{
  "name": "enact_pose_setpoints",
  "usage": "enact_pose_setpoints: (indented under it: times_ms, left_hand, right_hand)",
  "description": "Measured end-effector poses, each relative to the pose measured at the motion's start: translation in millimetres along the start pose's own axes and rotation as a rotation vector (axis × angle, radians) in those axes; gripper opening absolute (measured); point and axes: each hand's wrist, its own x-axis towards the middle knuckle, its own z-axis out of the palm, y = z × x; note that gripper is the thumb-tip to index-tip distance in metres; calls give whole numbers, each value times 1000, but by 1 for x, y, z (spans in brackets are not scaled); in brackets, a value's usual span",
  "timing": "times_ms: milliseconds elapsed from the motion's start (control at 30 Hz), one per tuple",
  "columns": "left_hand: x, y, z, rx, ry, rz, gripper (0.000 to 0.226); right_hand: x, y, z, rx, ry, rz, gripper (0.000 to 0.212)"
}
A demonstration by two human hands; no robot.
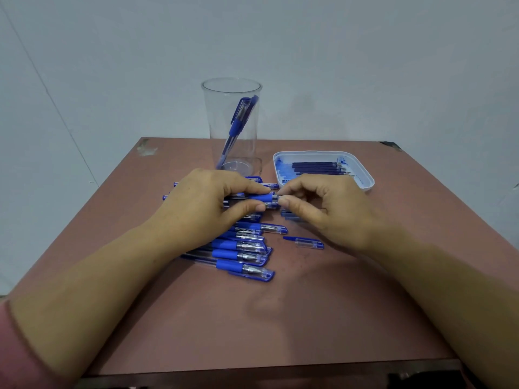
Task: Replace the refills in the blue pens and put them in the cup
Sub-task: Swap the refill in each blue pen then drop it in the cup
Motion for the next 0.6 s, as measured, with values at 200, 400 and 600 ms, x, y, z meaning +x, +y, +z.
enact_pose_setpoints:
  times_ms: [200,400,600]
  left_hand:
    - [0,1,0,-29,4,-11,32]
    - [0,0,0,-4,11,-15,27]
    - [0,0,0,-13,8,-28,27]
  right_hand:
    - [-1,1,-1,-28,15,-54,25]
    - [1,4,-2,-151,7,-103,16]
    - [2,5,2,-201,65,-174,9]
